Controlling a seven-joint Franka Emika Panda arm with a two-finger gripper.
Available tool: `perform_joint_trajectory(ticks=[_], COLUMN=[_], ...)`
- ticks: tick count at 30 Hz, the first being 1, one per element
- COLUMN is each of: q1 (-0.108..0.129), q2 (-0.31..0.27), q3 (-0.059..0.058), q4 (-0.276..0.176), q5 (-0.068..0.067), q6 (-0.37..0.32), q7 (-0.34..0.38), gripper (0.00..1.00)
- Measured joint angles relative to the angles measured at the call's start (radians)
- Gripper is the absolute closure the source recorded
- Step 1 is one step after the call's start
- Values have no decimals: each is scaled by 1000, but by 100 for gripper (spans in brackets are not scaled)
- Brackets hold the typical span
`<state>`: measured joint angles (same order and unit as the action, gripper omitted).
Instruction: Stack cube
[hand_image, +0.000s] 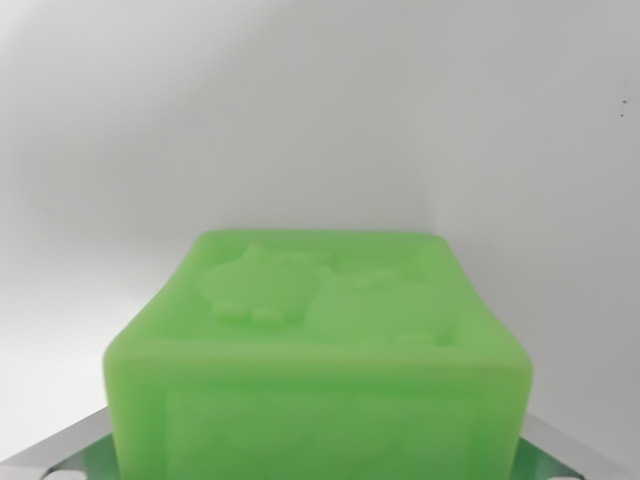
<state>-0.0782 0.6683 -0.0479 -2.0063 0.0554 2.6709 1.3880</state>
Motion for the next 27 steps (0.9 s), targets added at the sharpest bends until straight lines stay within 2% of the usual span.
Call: perform_joint_trajectory(ticks=[12,27], q1=[1,5], q2=[-40,-117], q3=[-1,-7], q4=[-12,-31], q5=[0,-1], q6=[-24,-82], q7=[0,0], gripper=[100,100])
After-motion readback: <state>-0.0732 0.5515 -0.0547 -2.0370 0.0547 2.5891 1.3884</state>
